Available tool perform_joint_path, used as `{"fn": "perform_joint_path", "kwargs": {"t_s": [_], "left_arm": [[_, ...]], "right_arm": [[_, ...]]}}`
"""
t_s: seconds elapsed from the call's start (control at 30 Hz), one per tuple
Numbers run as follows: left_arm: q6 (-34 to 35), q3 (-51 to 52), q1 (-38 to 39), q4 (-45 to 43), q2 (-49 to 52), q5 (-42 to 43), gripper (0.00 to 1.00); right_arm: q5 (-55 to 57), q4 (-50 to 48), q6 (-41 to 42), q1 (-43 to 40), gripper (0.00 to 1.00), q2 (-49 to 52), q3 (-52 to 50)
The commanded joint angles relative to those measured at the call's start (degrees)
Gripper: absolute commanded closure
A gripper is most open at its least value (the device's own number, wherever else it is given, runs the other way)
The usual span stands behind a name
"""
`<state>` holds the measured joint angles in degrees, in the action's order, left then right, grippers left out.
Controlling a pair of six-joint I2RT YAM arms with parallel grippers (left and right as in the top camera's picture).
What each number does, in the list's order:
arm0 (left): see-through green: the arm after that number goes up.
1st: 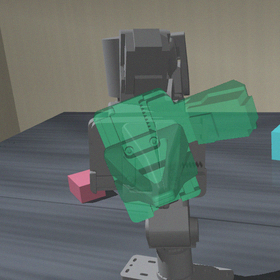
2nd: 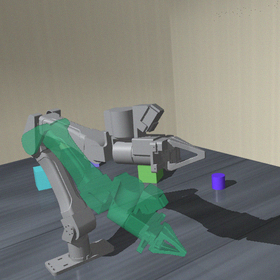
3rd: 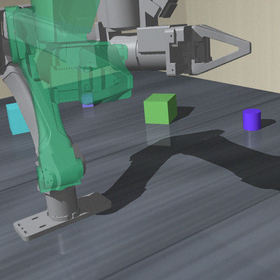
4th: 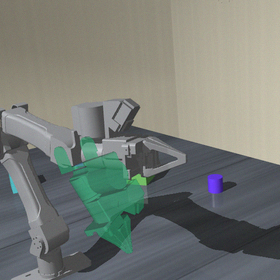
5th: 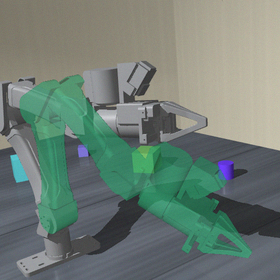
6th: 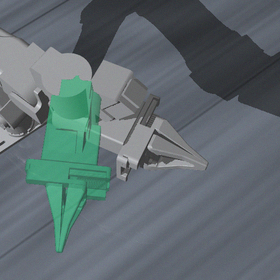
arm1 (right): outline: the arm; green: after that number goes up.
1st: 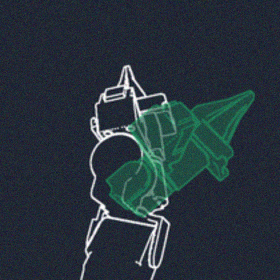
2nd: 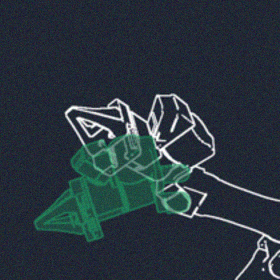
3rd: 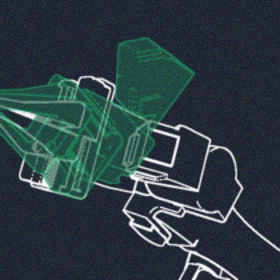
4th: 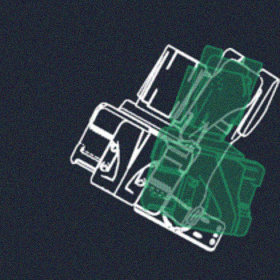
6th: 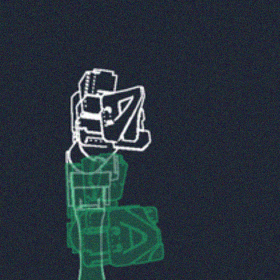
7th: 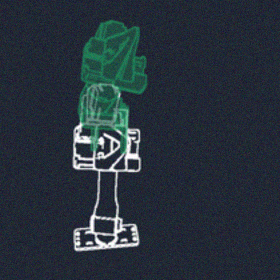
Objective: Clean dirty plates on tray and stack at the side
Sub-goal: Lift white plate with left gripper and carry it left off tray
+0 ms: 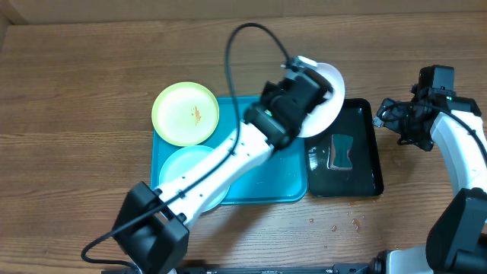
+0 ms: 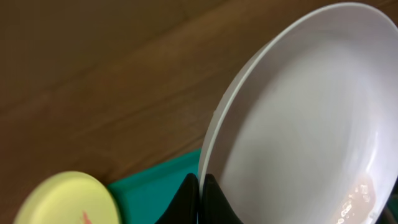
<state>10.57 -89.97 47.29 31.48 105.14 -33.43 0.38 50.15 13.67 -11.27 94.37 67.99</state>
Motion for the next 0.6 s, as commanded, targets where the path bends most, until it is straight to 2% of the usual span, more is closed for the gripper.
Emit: {"fn": "perform_joint_path", "kwargs": {"t_s": [0.0,0.27,0.43,0.57], "left_arm": [[-9.4,-2.1,5.0,-3.7,-0.6,-17.1,0.96],[-27.0,-2.1,12.5,-19.4,-0.6,-32.7,0.96],[-35.1,-2.1,14.9,-27.4,-0.6,-36.1,0.96],[-37.0,-2.1,15.8,-29.5,-0.6,-36.0,0.96]], "right_arm": [[-0.1,-0.3,0.2,-0.2,0.00,-0.1,1.1],[-0.1,-0.3,0.2,-0.2,0.00,-0.1,1.1],[-0.1,-0.3,0.2,-0.2,0.00,-0.1,1.1],[-0.1,-0.3,0.2,-0.2,0.00,-0.1,1.1]]}}
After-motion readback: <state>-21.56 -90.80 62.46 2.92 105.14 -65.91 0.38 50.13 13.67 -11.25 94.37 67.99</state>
